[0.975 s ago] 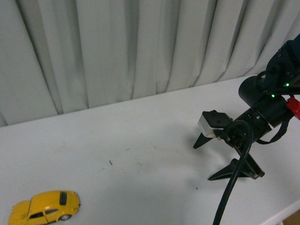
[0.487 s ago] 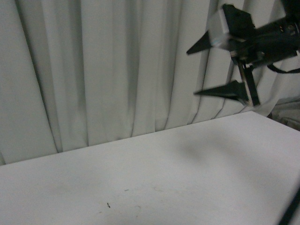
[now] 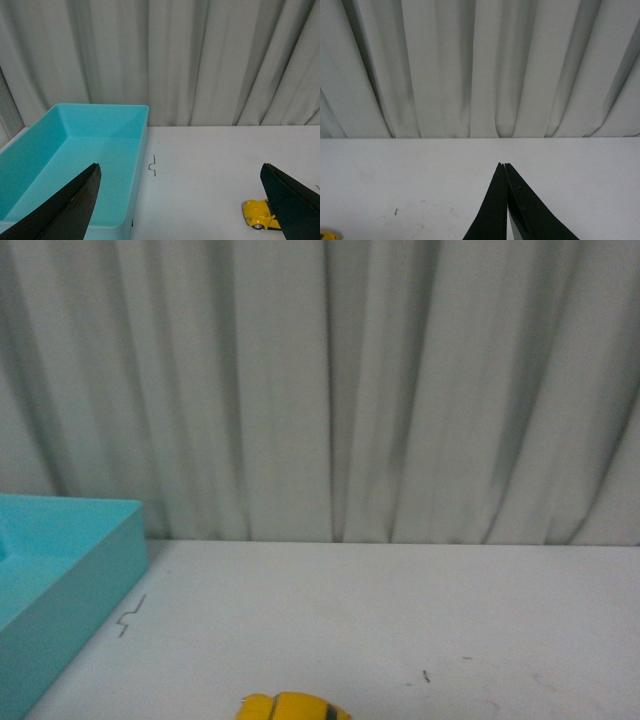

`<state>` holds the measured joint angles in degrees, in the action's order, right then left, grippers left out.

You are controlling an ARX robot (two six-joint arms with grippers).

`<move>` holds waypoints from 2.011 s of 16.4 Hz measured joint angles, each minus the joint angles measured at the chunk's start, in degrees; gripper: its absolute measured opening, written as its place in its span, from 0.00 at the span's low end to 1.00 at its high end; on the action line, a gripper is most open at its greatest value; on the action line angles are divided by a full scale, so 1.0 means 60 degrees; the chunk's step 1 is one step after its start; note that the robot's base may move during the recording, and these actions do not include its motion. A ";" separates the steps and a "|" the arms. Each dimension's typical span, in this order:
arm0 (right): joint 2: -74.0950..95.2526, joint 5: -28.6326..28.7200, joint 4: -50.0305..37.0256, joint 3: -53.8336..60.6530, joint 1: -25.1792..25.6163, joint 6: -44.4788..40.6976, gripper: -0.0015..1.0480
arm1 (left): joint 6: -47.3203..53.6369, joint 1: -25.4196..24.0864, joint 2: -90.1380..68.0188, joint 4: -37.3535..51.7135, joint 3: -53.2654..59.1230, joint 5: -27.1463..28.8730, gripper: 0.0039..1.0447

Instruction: Wind up and store yellow beetle toy

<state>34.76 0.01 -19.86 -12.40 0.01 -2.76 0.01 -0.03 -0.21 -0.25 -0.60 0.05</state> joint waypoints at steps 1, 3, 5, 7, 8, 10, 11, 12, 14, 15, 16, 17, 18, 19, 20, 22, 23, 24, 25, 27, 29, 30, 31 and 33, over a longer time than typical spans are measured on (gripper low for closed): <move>-0.0535 0.0000 -0.0069 0.0182 0.0000 0.0142 0.02 | 0.0000 0.0000 0.0000 0.0004 0.0000 0.0000 0.94; -0.1020 0.0000 -0.0047 0.0597 0.0000 0.0281 0.02 | -0.0004 0.0000 0.0000 0.0004 0.0000 0.0000 0.94; -0.1596 -0.0004 0.0171 0.1067 0.0000 0.0291 0.02 | 0.0000 0.0000 0.0000 0.0004 0.0000 -0.0004 0.94; -0.2164 0.0000 0.0419 0.1311 0.0000 0.0295 0.02 | 0.0000 0.0000 0.0000 0.0004 0.0000 0.0000 0.94; -0.2379 0.0000 0.0605 0.1446 0.0000 0.0295 0.02 | -0.0004 0.0000 0.0000 0.0004 0.0000 0.0000 0.94; -0.2816 -0.0004 0.0820 0.1577 0.0000 0.0306 0.02 | 0.0000 0.0000 0.0000 0.0004 0.0000 -0.0004 0.94; -0.3013 0.0000 0.0933 0.1606 0.0000 0.0313 0.02 | -0.0004 0.0000 0.0000 0.0004 0.0000 0.0000 0.94; -0.3202 0.0000 0.1096 0.1679 0.0000 0.0317 0.02 | 0.0000 0.0000 0.0000 0.0004 0.0000 0.0000 0.94; -0.3574 -0.0004 0.1158 0.1967 0.0000 0.0321 0.02 | -0.0004 0.0000 0.0000 0.0004 0.0000 0.0000 0.94; -0.3719 -0.0004 0.1249 0.1967 0.0000 0.0321 0.02 | 0.0000 0.0000 0.0000 0.0004 0.0000 -0.0004 0.94; -0.3938 -0.0004 0.1395 0.1967 0.0000 0.0321 0.02 | 0.0000 0.0000 0.0000 0.0004 0.0000 0.0000 0.94; -0.4087 -0.0004 0.1596 0.1967 0.0000 0.0321 0.02 | 0.0000 0.0000 0.0000 0.0007 0.0000 -0.0004 0.94; -0.4331 -0.0004 0.1953 0.1963 0.0000 0.0324 0.02 | 0.0000 0.0000 0.0000 0.0004 0.0000 -0.0004 0.94; -0.5377 -0.0007 0.3373 0.1960 0.0000 0.0324 0.02 | -0.0004 0.0000 0.0000 0.0000 0.0000 0.0004 0.94; -0.5770 0.0011 0.3169 0.1942 0.0000 0.0324 0.02 | 0.0000 0.0000 0.0000 0.0004 0.0000 0.0004 0.94; -0.5756 0.0000 0.3344 0.1963 0.0000 0.0321 0.02 | 0.0000 0.0000 0.0000 0.0007 0.0000 -0.0007 0.94; -0.5770 -0.0004 0.3351 0.1963 0.0000 0.0321 0.02 | 0.0000 0.0000 0.0000 0.0011 0.0000 -0.0007 0.94; -0.5770 -0.0004 0.3344 0.1963 0.0000 0.0321 0.10 | 0.0000 0.0000 0.0000 0.0011 0.0000 -0.0004 0.94; -0.5770 -0.0007 0.3348 0.1963 0.0000 0.0321 0.22 | 0.0000 0.0000 0.0000 0.0007 0.0000 0.0000 0.94; -0.5770 -0.0004 0.3348 0.1963 0.0000 0.0321 0.46 | 0.0000 0.0000 0.0000 0.0007 0.0000 -0.0004 0.94; -0.5770 -0.0004 0.3348 0.1963 0.0000 0.0321 0.70 | 0.0000 0.0000 0.0000 0.0007 0.0000 -0.0004 0.94; -0.5770 -0.0004 0.3348 0.1963 0.0000 0.0321 0.84 | 0.0000 0.0000 0.0000 0.0007 0.0000 -0.0004 0.94; -0.5770 -0.0004 0.3348 0.1963 0.0000 0.0324 0.96 | -0.0073 0.0000 -0.0025 -0.0142 -0.0018 -0.0004 0.94; -0.5767 -0.0004 0.3351 0.1963 0.0000 0.0324 0.94 | -0.2189 -0.1024 -0.3541 -0.2747 -0.2226 -0.0306 0.94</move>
<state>0.16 -0.01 0.25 -0.62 0.01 -0.82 -13.13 -6.17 -21.45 -16.73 -13.96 -1.78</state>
